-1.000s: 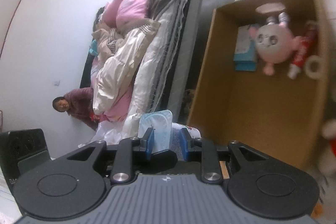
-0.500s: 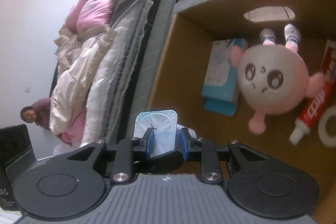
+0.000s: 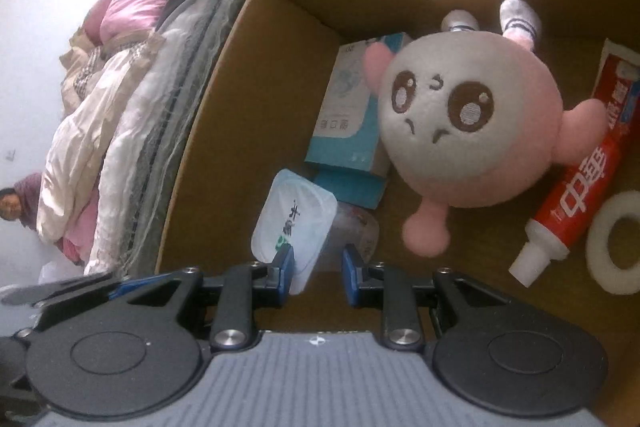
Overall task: Organize soft objects
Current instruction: 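Carry the yogurt cup into the cardboard box and open the right tool, then move both tools back over the mat items, then lower the left tool onto the gold LC box and close it, then lift the gold LC box toward the cardboard box while the right tool grasps the green scrunchie, then lower the gold box into the box and open the left tool while the right tool drops the scrunchie in, then move both tools back over the mat items, then lower the left tool onto the pink mesh sponge and close it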
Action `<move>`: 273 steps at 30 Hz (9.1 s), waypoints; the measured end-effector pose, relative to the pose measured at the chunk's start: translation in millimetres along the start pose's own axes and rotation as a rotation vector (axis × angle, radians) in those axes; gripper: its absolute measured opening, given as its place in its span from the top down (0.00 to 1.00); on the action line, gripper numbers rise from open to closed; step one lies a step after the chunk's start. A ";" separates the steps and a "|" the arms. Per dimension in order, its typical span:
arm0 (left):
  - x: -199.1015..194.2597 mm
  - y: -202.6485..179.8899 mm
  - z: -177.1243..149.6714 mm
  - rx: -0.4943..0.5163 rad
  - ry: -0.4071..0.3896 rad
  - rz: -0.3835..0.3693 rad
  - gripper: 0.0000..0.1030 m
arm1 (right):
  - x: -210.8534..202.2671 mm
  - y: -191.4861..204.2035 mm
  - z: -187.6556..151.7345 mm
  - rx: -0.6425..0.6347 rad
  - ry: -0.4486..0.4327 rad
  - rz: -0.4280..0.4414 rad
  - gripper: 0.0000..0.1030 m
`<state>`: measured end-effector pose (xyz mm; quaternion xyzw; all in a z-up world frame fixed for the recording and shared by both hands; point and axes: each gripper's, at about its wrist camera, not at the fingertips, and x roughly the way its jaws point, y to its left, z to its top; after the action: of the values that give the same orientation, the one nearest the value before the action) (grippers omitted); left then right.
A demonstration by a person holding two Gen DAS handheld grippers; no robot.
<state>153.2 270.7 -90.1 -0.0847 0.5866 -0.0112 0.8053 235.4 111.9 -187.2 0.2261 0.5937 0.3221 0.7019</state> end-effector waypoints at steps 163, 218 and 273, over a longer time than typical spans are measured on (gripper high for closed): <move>91.9 -15.7 -1.4 -0.372 0.037 -0.138 0.27 | -160.9 61.8 -63.3 -0.274 -0.162 -0.379 0.71; -30.2 -66.8 -20.0 -0.345 -0.112 -0.065 0.07 | -232.1 30.7 -116.5 -0.491 -0.161 -0.366 0.20; 97.5 -424.2 -78.4 0.154 0.267 -0.101 0.24 | -404.4 -269.6 -179.3 0.047 -0.292 -0.621 0.40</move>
<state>143.7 -168.4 -142.0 -0.0499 0.6809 -0.1075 0.7227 74.0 -377.3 -132.3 0.0944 0.5347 0.0438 0.8386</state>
